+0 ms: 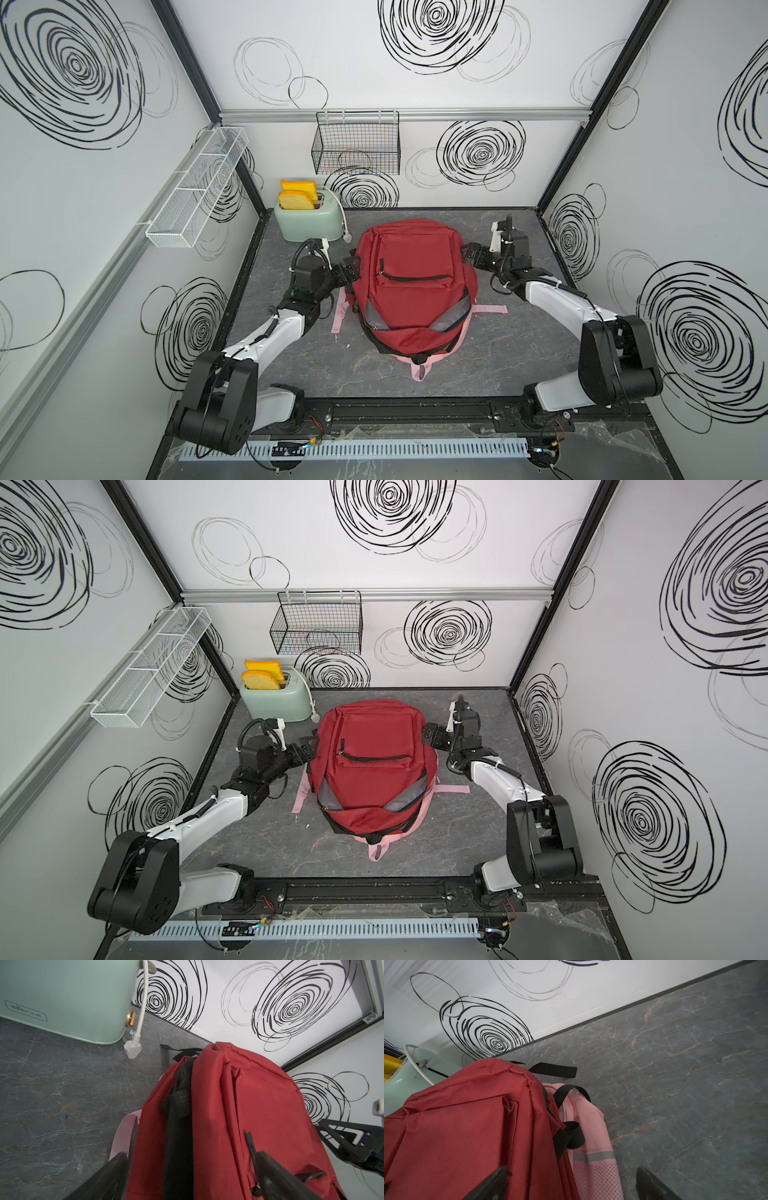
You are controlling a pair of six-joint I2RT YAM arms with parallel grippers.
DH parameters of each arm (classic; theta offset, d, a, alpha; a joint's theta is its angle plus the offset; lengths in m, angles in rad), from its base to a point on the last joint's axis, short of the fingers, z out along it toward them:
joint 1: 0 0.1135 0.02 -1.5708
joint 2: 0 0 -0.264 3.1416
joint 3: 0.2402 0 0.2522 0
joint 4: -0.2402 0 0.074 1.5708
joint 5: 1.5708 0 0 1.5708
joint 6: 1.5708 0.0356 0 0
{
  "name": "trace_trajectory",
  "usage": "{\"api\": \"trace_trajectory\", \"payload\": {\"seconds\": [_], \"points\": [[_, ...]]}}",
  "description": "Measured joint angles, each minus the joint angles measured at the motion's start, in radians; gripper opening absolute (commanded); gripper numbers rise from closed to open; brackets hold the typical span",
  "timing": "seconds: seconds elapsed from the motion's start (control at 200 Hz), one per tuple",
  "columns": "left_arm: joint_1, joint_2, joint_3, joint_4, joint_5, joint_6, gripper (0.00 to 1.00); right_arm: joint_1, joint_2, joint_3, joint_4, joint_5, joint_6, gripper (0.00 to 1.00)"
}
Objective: Zip up the backpack
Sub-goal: Adjust the backpack on the backpack.
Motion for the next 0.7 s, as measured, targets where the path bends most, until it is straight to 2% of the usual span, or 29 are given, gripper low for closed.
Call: {"api": "trace_trajectory", "payload": {"seconds": [0.245,0.495,0.555,0.7], "points": [[-0.010,0.004,0.000,0.002,0.013,-0.011,0.98,0.000,0.037,0.000,0.005,-0.053,0.016,0.99],[-0.009,0.102,0.000,0.029,0.073,-0.042,0.98,0.000,0.044,0.000,0.030,-0.109,0.026,0.99],[-0.010,0.110,0.000,0.036,0.089,-0.050,0.98,0.000,0.056,0.000,0.037,-0.122,0.026,0.94],[-0.028,0.111,0.000,0.066,0.117,-0.065,1.00,0.000,0.108,0.002,0.055,-0.174,0.031,0.75]]}}
